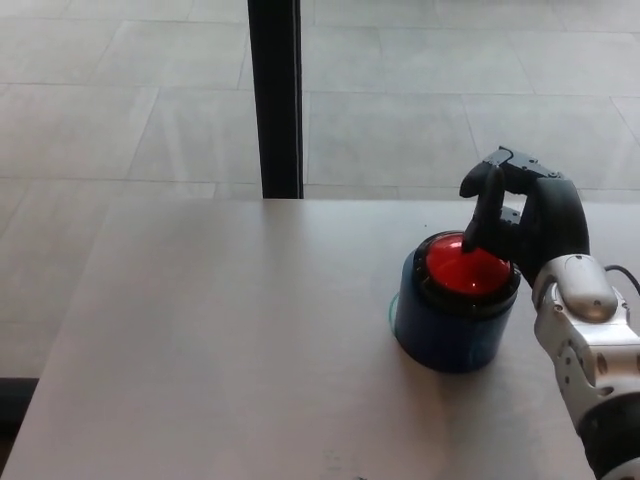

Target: The robot uses its right hand to press the red button kept in the middle of the desk

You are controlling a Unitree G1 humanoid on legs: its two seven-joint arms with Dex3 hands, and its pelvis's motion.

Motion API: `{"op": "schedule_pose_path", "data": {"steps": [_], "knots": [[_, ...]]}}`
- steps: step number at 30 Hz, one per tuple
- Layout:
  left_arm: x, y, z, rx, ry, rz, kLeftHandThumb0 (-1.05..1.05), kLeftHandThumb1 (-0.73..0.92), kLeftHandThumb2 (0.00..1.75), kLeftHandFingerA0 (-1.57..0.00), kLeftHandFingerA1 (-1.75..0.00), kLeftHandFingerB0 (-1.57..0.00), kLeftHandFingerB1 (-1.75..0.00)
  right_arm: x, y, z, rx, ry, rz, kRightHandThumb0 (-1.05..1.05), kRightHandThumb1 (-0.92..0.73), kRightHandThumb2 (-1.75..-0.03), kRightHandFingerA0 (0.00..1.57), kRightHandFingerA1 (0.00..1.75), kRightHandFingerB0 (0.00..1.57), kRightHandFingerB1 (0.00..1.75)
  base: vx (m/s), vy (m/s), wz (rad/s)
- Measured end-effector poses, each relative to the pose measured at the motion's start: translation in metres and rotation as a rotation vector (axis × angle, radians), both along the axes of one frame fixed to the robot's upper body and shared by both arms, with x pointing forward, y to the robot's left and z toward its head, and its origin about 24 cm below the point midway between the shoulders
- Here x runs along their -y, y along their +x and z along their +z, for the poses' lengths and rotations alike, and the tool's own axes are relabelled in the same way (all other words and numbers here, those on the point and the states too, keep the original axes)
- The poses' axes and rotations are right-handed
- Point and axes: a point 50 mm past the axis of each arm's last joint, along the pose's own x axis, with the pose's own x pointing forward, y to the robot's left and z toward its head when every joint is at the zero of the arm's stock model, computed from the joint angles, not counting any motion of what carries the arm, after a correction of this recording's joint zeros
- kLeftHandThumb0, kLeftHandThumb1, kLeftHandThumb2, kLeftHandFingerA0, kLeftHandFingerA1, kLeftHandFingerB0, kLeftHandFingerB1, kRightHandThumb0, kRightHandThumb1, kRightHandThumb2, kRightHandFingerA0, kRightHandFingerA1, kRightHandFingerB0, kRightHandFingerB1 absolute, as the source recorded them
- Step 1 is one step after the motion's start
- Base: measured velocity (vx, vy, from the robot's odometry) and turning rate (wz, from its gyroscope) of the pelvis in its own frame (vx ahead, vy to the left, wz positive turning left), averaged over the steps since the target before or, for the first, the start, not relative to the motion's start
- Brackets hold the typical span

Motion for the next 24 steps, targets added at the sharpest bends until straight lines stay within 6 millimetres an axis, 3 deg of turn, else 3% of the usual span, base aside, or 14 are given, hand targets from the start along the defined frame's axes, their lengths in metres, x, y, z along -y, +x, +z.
{"op": "schedule_pose_path", "data": {"steps": [3,4,6,9,10,13,16,17,19,20,21,22,24], "knots": [[0.000,0.000,0.000,-0.003,0.001,-0.003,-0.56,0.89,1.07,-0.37,-0.98,-0.19,-0.79,0.000,0.001,0.002,0.011,0.013,-0.002,-0.17,-0.52,-1.24,0.98,1.75,0.78,1.61,0.00,0.000,0.00],[0.000,0.000,0.000,0.000,-0.001,-0.001,-0.56,0.87,1.10,-0.45,-1.00,-0.27,-0.81,0.000,0.001,0.003,0.014,0.013,-0.003,-0.16,-0.50,-1.26,0.97,1.75,0.78,1.62,0.00,0.000,0.00],[0.000,0.000,0.000,-0.003,0.001,-0.002,-0.53,0.90,1.08,-0.36,-0.95,-0.20,-0.78,0.000,0.001,0.003,0.016,0.014,-0.004,-0.17,-0.48,-1.27,0.97,1.75,0.78,1.62,0.00,0.000,0.00],[0.000,0.000,0.000,-0.002,0.001,-0.003,-0.54,0.89,1.10,-0.40,-0.96,-0.25,-0.81,0.000,0.002,0.006,0.023,0.008,-0.004,-0.18,-0.50,-1.25,0.95,1.75,0.76,1.62,0.00,0.000,0.00],[0.000,0.000,0.000,-0.004,0.003,-0.005,-0.54,0.89,1.07,-0.37,-0.97,-0.14,-0.76,0.000,0.003,0.008,0.024,0.004,-0.004,-0.19,-0.50,-1.25,0.96,1.75,0.77,1.61,0.00,0.000,0.00],[0.001,0.001,0.000,-0.004,0.003,-0.008,-0.55,0.90,1.09,-0.41,-1.00,-0.27,-0.84,0.005,0.008,0.018,0.030,-0.028,-0.007,-0.17,-0.49,-1.24,0.96,1.75,0.80,1.56,0.00,0.000,0.00],[0.001,0.000,0.000,-0.010,0.005,-0.011,-0.54,0.90,1.11,-0.37,-0.95,-0.26,-0.82,0.018,0.015,0.039,0.048,-0.074,-0.029,-0.16,-0.47,-1.30,0.95,1.75,0.82,1.54,0.00,0.000,0.00],[0.000,0.000,0.000,-0.010,0.005,-0.012,-0.55,0.91,1.09,-0.31,-0.94,-0.19,-0.79,0.021,0.017,0.045,0.056,-0.083,-0.033,-0.19,-0.43,-1.33,0.96,1.75,0.83,1.53,0.00,0.000,0.00],[0.000,0.000,0.000,-0.003,0.002,-0.008,-0.56,0.89,1.11,-0.39,-0.95,-0.28,-0.83,0.031,0.022,0.067,0.089,-0.101,-0.049,-0.20,-0.47,-1.28,0.94,1.75,0.79,1.55,0.00,0.000,0.00],[0.000,0.000,0.000,-0.003,0.002,-0.008,-0.56,0.89,1.10,-0.38,-0.95,-0.23,-0.81,0.035,0.023,0.075,0.102,-0.105,-0.055,-0.18,-0.49,-1.24,0.95,1.75,0.82,1.49,0.00,0.000,0.00],[0.000,0.000,0.000,-0.004,0.002,-0.008,-0.56,0.89,1.09,-0.38,-0.96,-0.24,-0.81,0.042,0.025,0.087,0.124,-0.111,-0.068,-0.24,-0.52,-1.17,1.26,1.41,1.01,1.25,0.00,0.000,0.00],[0.000,0.000,0.000,-0.004,0.002,-0.008,-0.55,0.91,1.03,-0.20,-1.12,-0.16,-0.93,0.048,0.026,0.098,0.142,-0.114,-0.079,-0.15,-0.46,-1.30,0.99,1.75,0.84,1.55,0.00,0.000,0.00],[0.000,0.000,0.000,-0.003,0.000,-0.005,-0.55,0.92,1.03,-0.22,-1.12,-0.17,-0.92,0.059,0.026,0.117,0.176,-0.119,-0.099,-0.13,-0.44,-1.35,0.98,1.75,0.85,1.57,0.00,0.000,0.00]]}}
